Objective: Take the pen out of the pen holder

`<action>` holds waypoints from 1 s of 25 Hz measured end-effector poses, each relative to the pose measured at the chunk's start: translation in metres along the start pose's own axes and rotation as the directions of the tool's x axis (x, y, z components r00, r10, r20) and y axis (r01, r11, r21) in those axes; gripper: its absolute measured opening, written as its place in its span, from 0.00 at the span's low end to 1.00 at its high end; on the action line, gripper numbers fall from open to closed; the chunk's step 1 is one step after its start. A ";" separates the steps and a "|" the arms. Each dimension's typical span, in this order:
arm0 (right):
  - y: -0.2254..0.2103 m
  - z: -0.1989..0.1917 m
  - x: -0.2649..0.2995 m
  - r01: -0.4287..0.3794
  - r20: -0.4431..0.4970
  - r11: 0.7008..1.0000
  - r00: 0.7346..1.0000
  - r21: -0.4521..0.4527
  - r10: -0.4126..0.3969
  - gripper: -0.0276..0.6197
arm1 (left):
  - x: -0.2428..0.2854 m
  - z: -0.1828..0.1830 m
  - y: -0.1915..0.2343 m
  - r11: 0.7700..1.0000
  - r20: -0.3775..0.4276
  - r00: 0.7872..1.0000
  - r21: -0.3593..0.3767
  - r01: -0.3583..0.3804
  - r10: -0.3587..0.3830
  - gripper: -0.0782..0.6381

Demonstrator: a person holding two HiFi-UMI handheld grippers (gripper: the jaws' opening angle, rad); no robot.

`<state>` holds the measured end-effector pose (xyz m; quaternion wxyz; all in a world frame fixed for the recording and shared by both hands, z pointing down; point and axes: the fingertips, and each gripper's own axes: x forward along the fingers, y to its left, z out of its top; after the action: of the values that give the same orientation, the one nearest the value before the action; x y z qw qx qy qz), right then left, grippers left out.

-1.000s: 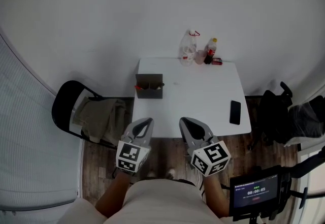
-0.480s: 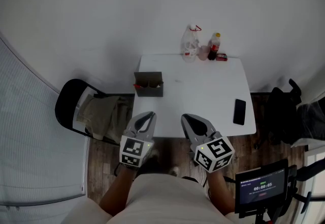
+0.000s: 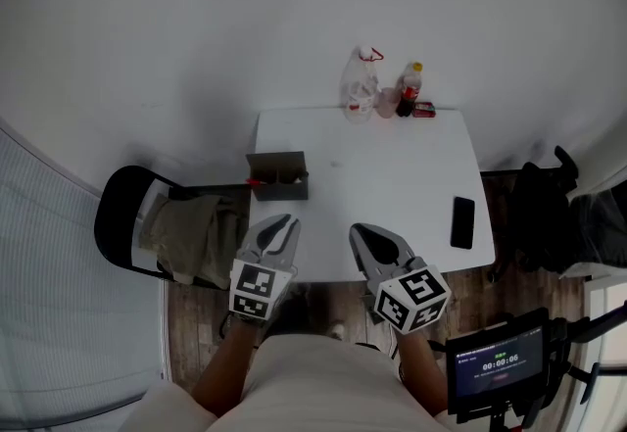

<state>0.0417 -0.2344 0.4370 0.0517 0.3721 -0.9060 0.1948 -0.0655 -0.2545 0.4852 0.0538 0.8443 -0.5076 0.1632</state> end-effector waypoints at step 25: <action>-0.056 -0.014 0.058 0.173 -0.106 0.979 0.981 0.112 -0.161 0.05 | 0.120 -0.072 0.044 0.979 -0.265 0.952 0.089 0.181 -0.152 0.24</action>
<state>0.0389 -0.3032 0.4813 0.0890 0.4395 -0.8546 0.2620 -0.0683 -0.3583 0.5893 0.0853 0.8576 -0.4132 0.2942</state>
